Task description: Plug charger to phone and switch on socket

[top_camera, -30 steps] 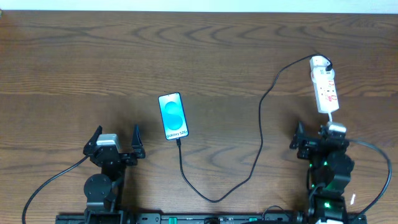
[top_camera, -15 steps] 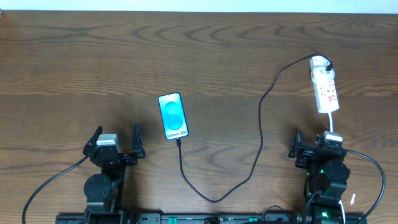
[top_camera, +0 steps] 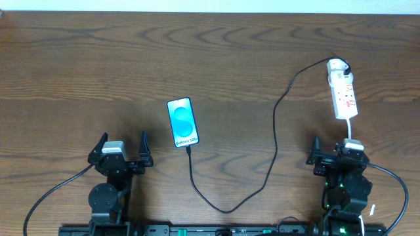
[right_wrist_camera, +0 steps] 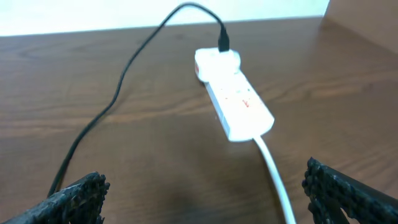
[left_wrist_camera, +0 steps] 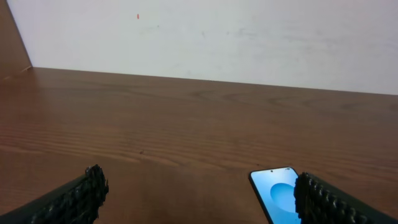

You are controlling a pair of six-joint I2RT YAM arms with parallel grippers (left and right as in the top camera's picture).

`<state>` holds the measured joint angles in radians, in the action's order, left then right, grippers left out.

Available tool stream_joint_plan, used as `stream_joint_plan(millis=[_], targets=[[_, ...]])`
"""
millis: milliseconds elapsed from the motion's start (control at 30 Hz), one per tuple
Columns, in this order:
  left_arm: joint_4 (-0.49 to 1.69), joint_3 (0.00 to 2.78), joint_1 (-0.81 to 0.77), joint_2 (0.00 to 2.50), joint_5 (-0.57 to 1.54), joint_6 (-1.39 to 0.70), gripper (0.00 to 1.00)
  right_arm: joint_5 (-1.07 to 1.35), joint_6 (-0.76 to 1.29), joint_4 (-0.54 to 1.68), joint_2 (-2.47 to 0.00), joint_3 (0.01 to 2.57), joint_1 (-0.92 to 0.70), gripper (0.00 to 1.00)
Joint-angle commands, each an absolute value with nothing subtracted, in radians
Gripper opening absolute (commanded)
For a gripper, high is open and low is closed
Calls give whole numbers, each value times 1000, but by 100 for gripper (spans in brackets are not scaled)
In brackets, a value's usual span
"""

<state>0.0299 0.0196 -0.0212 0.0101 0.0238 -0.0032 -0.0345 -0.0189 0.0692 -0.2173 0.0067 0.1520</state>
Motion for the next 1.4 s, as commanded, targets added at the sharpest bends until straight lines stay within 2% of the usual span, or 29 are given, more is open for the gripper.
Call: stream_joint_plan(millis=[0,367,1367], targets=[[73,4,-16,4,8,-12,98,-47,-69,74,-162,6,150,99],[73,4,-16,4,8,-12,98,-38,-68,75,-3,6,150,99],[73,4,-16,4,8,-12,98,-39,-68,73,-6,6,149,99]])
